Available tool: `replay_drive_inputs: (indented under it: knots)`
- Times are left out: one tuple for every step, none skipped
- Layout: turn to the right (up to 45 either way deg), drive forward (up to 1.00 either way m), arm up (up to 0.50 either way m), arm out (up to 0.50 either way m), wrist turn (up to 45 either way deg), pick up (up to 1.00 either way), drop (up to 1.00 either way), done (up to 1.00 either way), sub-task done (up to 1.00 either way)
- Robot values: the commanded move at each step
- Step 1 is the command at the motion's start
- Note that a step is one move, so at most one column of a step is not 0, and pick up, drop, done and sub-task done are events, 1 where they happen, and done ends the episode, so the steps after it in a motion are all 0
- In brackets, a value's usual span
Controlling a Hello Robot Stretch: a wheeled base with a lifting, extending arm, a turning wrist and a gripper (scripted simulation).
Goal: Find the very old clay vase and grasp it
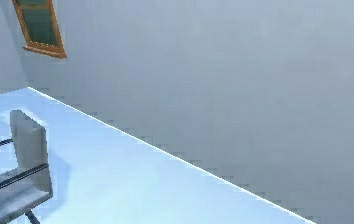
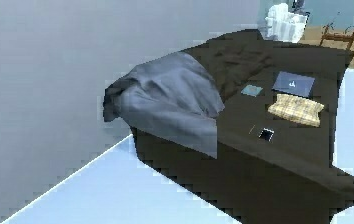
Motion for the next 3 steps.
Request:
replay_drive_inputs:
  knots:
    - [45.0, 0.0, 0.0, 0.0, 0.0, 0.0, 0.0, 0.0, 0.0]
    - [12.0, 0.0, 0.0, 0.0, 0.0, 0.0, 0.0, 0.0, 0.0]
    - [0.0, 0.1, 0.0, 0.0, 0.0, 0.0, 0.0, 0.0, 0.0]
